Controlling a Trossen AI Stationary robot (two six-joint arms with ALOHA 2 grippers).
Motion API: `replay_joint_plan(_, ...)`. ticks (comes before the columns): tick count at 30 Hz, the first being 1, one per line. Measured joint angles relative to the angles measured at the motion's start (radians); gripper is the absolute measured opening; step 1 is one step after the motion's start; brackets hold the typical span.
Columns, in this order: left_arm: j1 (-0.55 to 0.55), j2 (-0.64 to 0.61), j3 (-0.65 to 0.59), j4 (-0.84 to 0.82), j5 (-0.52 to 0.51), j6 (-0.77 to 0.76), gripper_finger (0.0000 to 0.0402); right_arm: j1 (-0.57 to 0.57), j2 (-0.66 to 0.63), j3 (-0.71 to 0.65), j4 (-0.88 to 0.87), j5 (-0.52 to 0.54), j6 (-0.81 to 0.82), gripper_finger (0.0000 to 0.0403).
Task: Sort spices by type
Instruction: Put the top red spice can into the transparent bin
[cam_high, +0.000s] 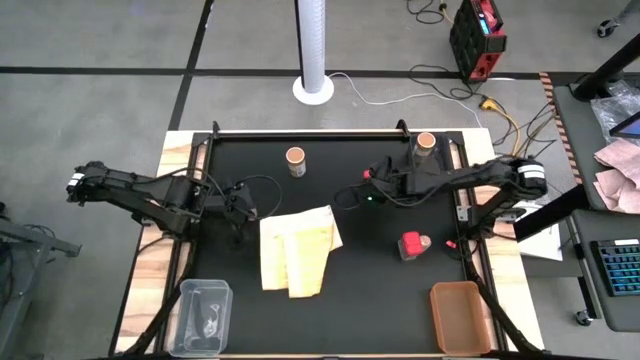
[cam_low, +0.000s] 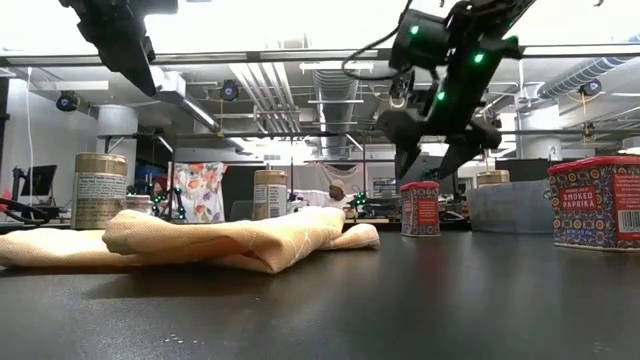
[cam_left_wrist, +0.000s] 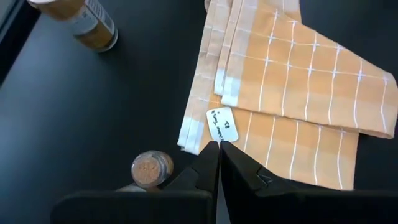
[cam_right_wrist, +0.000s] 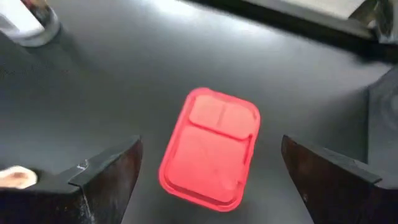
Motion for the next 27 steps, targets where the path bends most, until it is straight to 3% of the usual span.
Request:
replay_joint_plan(12,0.001,0.0,0.0,0.059,-0.198,0.083,0.0,-0.021,0.083,0.003,0.036,-0.028,-0.011,0.0368)
replay_joint_plan(16,0.001,0.0,0.0,0.065,-0.21,0.092,0.0,-0.02,0.088,0.002,0.037,-0.031,-0.01,0.0323)
replay_joint_plan(21,0.001,0.0,0.0,0.077,-0.211,0.152,0.0,-0.021,0.088,-0.001,0.035,-0.032,-0.012,0.0215)
replay_joint_plan(27,-0.001,0.008,-0.002,0.11,-0.211,0.147,0.0,-0.012,0.069,0.0,0.033,-0.032,-0.08,0.0206)
